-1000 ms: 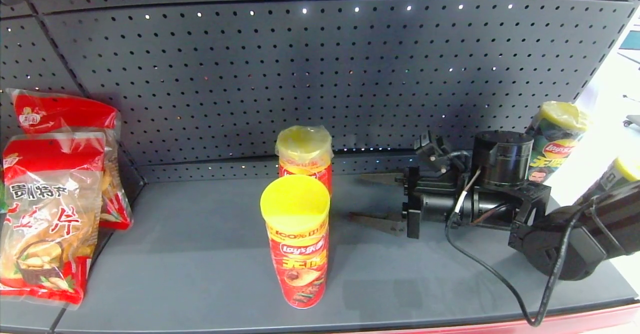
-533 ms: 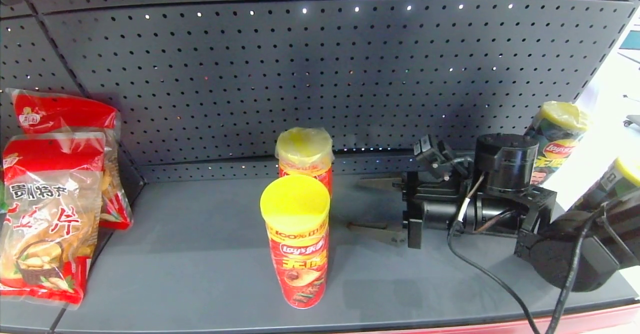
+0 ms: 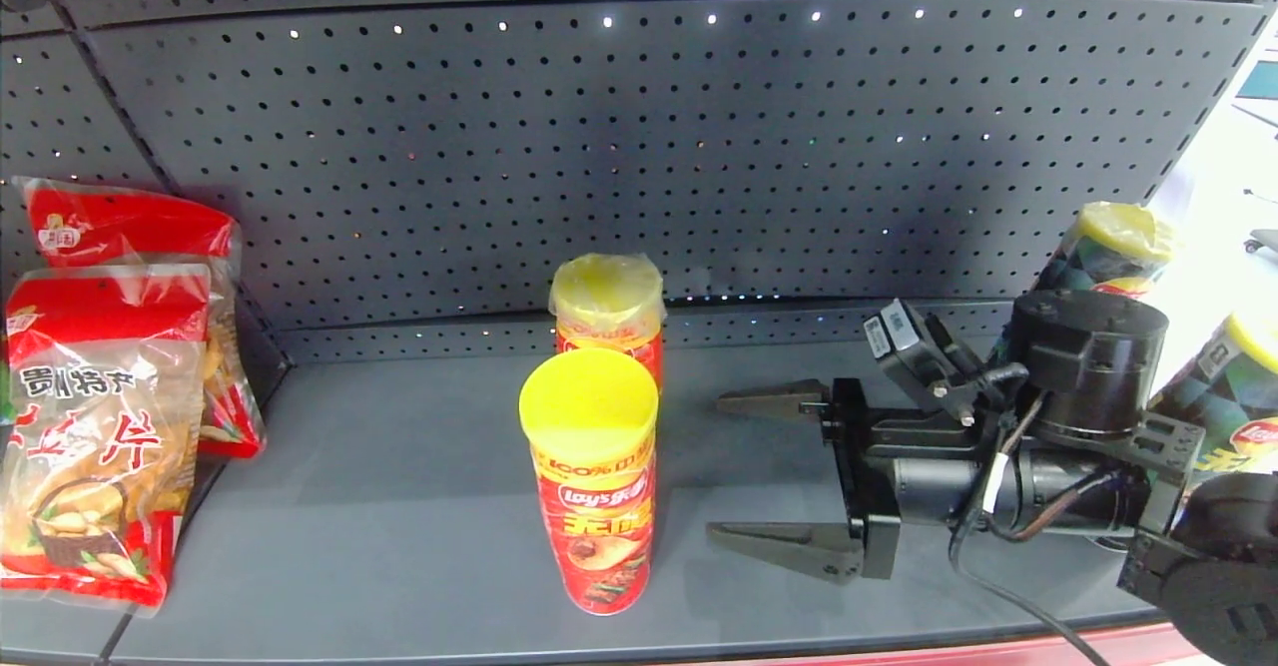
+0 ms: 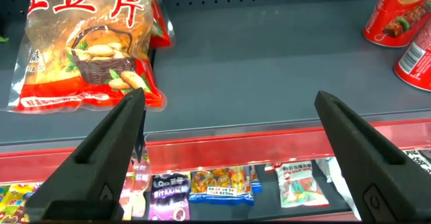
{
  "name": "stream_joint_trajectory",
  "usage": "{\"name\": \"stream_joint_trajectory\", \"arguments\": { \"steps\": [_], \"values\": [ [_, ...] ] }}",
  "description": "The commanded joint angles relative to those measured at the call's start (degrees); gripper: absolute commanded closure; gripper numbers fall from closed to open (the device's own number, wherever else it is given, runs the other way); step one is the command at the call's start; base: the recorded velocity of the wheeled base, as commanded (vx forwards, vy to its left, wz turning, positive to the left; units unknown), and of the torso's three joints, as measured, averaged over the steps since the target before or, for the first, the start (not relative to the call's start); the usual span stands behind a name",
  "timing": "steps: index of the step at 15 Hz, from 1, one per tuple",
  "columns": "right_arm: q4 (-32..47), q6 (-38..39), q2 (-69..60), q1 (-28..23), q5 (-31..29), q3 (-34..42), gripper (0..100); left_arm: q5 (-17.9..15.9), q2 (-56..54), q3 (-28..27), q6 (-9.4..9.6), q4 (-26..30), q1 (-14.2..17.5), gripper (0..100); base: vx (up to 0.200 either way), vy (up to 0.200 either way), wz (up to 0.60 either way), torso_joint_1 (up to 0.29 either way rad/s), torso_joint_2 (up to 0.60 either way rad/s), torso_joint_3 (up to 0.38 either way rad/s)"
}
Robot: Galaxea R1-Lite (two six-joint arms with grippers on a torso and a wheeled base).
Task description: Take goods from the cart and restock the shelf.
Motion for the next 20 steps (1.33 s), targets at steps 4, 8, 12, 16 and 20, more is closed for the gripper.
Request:
{"name": "stream_joint_trajectory", "arguments": {
  "steps": [4, 8, 12, 16, 20],
  "values": [
    [-0.11, 0.07, -0.5, 3.91, 0.05, 0.48, 0, 0.0, 0.0, 0.07, 0.02, 0.02, 0.01, 0, 0.0, 0.0, 0.0, 0.0, 0.0, 0.0],
    [-0.11, 0.07, 0.03, 6.81, 1.02, 0.56, 0, 0.0, 0.0, -0.02, 0.02, 0.02, 0.01, 0, 0.0, 0.0, 0.0, 0.0, 0.0, 0.0],
    [-0.2, 0.07, 0.47, 8.12, 1.64, 0.74, 0, 0.0, 0.0, -0.02, 0.02, 0.02, 0.01, 0, 0.0, 0.0, 0.0, 0.0, 0.0, 0.0],
    [-0.28, 0.07, 1.09, 8.3, 1.72, 0.65, 0, 0.0, 0.0, -0.02, 0.02, 0.02, 0.01, 0, 0.0, 0.0, 0.0, 0.0, 0.0, 0.0],
    [-0.28, 0.16, 1.35, 8.92, 1.72, 0.65, 0, 0.0, 0.0, -0.02, 0.02, 0.02, 0.01, 0, 0.0, 0.0, 0.0, 0.0, 0.0, 0.0]
  ]
}}
